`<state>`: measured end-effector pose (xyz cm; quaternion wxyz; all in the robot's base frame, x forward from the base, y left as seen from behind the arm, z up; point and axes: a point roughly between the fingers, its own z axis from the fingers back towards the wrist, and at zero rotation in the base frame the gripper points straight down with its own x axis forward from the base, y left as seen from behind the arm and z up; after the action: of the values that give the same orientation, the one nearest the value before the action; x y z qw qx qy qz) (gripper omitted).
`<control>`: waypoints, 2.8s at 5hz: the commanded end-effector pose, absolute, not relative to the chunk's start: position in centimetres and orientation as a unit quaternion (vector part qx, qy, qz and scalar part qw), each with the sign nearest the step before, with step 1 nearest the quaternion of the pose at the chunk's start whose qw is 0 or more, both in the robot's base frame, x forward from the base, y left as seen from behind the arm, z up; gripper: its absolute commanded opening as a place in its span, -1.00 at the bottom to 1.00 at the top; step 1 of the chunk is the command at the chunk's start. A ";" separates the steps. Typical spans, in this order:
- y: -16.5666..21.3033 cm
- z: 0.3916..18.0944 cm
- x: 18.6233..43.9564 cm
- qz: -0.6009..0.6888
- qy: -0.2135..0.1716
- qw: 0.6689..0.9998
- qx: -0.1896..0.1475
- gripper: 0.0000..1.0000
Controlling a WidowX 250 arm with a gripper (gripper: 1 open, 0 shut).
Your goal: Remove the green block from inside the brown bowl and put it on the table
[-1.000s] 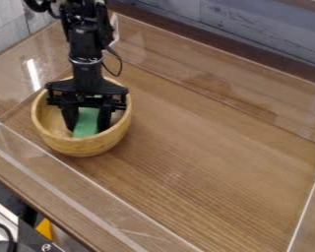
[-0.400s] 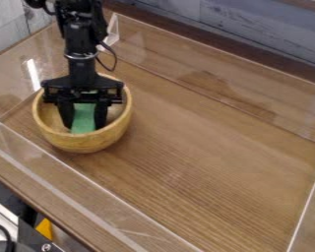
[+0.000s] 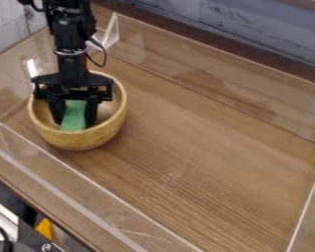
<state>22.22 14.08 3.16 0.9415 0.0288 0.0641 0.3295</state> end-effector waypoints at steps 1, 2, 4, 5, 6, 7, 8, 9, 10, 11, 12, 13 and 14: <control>15.6 4.2 23.0 0.328 0.038 0.943 0.037 -1.00; 16.3 4.1 22.9 0.322 0.038 0.945 0.038 -1.00; 16.1 3.1 23.0 0.425 0.041 0.904 0.036 -1.00; 15.4 3.6 23.4 0.426 0.040 0.903 0.037 -1.00; 14.6 4.2 23.8 0.427 0.039 0.902 0.039 -1.00; 15.4 4.3 23.3 0.466 0.040 0.883 0.038 -1.00; 16.2 4.4 22.8 0.504 0.040 0.862 0.038 -1.00; 15.7 4.6 22.9 0.494 0.038 0.868 0.040 -1.00; 15.1 4.9 23.0 0.484 0.035 0.873 0.042 -1.00; 15.0 4.9 23.0 0.467 0.032 0.883 0.044 -1.00; 15.0 4.8 23.1 0.451 0.030 0.891 0.045 -1.00; 14.9 5.4 22.9 0.451 0.029 0.891 0.046 -1.00; 14.7 6.0 22.6 0.452 0.027 0.891 0.047 -1.00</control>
<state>22.08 14.58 4.62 0.8879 0.0440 0.0524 0.4550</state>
